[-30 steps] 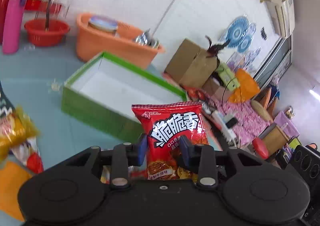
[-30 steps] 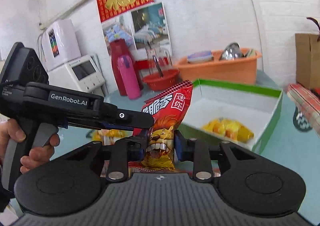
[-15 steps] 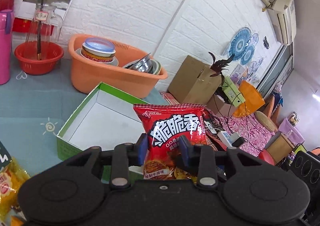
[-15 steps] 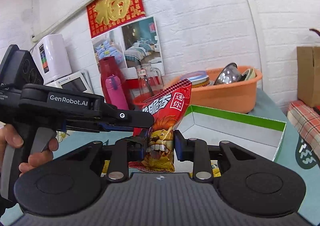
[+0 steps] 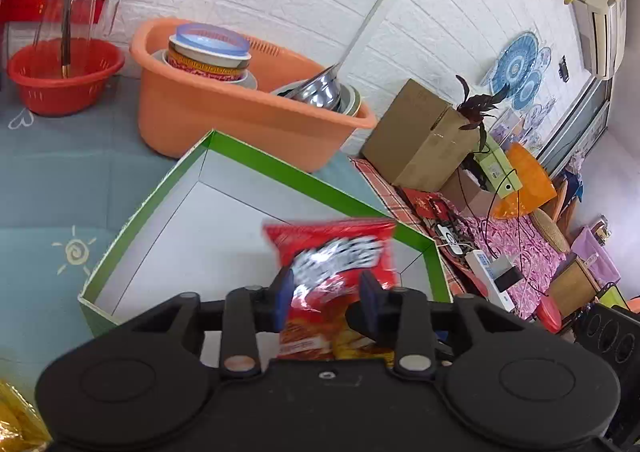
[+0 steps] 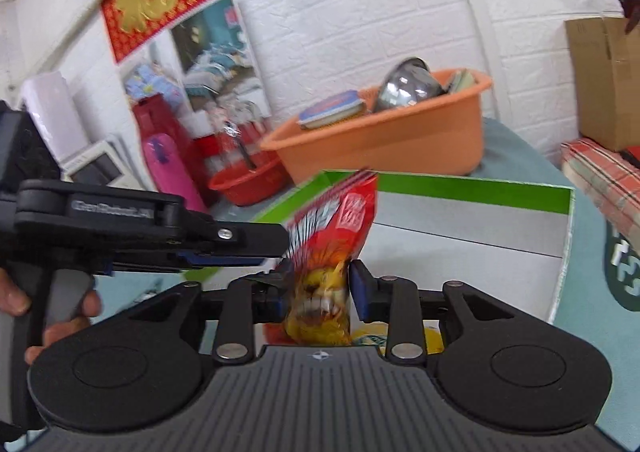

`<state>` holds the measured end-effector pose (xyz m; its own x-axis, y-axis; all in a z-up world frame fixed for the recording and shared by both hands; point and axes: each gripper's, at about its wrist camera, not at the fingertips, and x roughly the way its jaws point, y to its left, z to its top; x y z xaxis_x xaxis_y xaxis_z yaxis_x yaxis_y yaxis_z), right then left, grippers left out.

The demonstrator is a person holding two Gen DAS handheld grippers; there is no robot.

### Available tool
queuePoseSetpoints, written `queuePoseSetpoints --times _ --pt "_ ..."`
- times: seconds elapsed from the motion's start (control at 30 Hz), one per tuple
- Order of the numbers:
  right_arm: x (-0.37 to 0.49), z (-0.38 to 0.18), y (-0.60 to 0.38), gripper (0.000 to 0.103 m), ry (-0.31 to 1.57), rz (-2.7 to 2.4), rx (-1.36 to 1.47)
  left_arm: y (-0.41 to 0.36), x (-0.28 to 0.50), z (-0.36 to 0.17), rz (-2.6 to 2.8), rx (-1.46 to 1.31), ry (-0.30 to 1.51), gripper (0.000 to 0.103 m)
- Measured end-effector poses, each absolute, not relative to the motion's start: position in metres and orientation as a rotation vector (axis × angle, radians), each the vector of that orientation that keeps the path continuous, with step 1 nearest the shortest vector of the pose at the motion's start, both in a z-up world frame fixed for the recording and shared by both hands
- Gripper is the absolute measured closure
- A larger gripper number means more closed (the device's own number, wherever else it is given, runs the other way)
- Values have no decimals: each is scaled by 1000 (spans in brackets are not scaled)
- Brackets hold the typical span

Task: Organize snacks
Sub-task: 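Carry the red snack bag into the green box and open the left tool, then grasp the blue-green candy pack with the right tool while the left tool grasps a date bag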

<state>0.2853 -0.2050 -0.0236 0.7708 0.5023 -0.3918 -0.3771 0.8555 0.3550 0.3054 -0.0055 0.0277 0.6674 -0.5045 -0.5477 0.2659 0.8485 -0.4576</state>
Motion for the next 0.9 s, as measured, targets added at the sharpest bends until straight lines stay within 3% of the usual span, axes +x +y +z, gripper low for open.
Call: queuePoseSetpoints --times 0.03,0.07,0.4,0.67,0.9 --pt "286 -25 -204 17 507 460 249 -6 305 26 -443 -349 719 0" --pt "284 -26 -204 0 508 437 237 -6 302 25 -434 -341 712 0" --pt "231 0 -209 0 446 409 142 10 251 47 -394 -315 651 0" --pt "145 36 -212 0 369 415 112 20 150 79 -365 -290 615 0" --pt "81 36 -218 0 312 434 74 21 81 65 -398 -251 617 0"
